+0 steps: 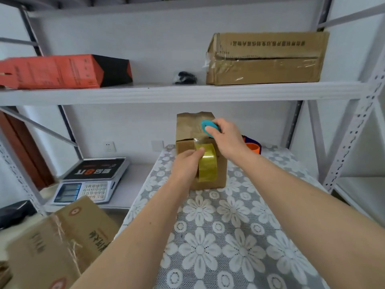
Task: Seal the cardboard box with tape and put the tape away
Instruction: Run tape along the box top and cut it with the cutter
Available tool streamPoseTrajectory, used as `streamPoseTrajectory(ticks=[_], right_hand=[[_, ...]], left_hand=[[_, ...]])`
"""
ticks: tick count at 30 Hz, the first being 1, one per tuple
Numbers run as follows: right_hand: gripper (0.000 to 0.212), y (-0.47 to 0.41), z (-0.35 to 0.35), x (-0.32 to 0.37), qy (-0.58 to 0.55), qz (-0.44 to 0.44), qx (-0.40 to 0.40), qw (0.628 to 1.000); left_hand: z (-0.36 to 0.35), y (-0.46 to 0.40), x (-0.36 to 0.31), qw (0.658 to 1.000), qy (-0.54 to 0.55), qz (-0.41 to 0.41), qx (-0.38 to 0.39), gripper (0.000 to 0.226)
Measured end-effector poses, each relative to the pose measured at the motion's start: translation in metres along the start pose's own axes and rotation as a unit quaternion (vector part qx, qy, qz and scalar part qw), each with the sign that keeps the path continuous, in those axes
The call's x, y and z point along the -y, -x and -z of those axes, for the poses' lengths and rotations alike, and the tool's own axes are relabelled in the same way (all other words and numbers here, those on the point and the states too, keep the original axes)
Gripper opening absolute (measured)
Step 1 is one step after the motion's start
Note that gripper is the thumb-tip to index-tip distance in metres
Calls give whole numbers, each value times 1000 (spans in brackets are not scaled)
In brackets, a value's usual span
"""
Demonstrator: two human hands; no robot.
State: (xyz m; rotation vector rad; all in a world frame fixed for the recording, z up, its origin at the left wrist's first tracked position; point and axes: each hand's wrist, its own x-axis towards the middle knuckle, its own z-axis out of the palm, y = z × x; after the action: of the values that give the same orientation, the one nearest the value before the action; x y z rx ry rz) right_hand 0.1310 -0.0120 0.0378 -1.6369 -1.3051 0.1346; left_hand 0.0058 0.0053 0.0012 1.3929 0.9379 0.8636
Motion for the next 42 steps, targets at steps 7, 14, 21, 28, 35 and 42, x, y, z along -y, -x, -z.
streamPoseTrajectory(ticks=[7, 14, 21, 28, 35, 42], right_hand=[[19, -16, -14, -20, 79, 34, 17, 996], [20, -15, -10, -26, 55, 64, 22, 996], [21, -12, -8, -23, 70, 75, 23, 994], [18, 6, -7, -21, 49, 141, 13, 989], [18, 12, -6, -17, 39, 144, 48, 988], [13, 9, -9, -18, 78, 130, 63, 986]], left_hand=[[-1, -11, 10, 997, -23, 1, 79, 37], [-8, -16, 2, 996, -8, 54, 73, 37], [-10, -21, -8, 993, 41, 102, 44, 27], [-18, -28, -4, 992, 51, 111, -27, 51], [-24, -37, 5, 991, 70, 109, -45, 63], [-23, -36, 4, 993, 48, 99, -49, 65]])
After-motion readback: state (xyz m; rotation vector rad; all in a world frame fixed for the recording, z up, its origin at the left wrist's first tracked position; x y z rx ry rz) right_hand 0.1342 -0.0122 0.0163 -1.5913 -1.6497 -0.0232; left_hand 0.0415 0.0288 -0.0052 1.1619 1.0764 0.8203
